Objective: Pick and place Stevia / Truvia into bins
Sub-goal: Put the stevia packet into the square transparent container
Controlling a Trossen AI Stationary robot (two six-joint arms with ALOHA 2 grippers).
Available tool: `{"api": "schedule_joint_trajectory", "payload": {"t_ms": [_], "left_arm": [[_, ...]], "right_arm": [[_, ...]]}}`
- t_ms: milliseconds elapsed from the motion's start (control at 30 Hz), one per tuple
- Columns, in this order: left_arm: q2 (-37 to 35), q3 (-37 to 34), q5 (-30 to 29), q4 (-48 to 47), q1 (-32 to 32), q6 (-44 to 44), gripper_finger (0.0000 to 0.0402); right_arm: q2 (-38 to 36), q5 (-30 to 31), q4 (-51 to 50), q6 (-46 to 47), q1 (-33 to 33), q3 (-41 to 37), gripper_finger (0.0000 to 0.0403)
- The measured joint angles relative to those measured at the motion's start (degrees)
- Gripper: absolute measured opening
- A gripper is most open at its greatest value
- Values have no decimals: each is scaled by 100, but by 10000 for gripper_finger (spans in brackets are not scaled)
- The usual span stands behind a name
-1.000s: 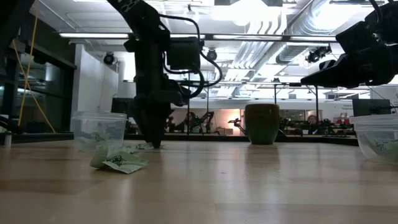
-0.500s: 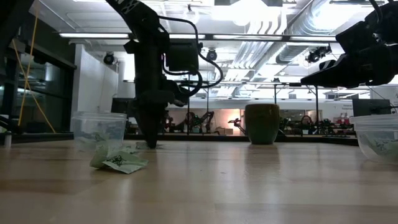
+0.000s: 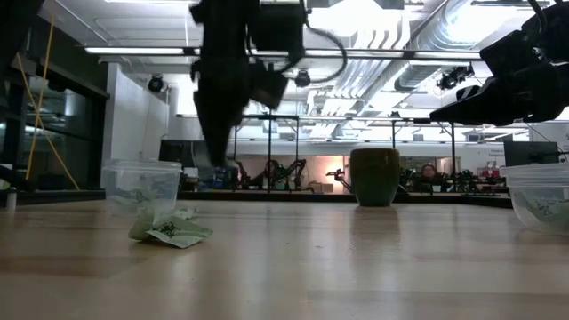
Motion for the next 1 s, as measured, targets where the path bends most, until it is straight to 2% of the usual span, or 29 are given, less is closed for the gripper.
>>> {"api": "schedule_joint_trajectory", "payload": {"t_ms": [167, 333, 567, 800, 900, 1000], "left_arm": [[-7, 366, -327, -1101, -398, -407, 27], [-9, 380, -687, -1930, -740, -999, 37], [-9, 182, -598, -1846, -807, -1116, 39], [-9, 89, -660, -1907, -761, -1070, 123], [-10, 131, -1062, -1894, -764, -761, 155], [-14, 268, -1422, -1431, -809, -352, 177]], "right_arm": [[0, 0, -40, 1, 0, 0, 83], [0, 0, -44, 1, 1, 0, 83], [0, 0, -42, 1, 1, 0, 83], [0, 0, -42, 38, 0, 0, 83], [0, 0, -42, 38, 1, 0, 83], [0, 0, -42, 38, 1, 0, 83]]}}
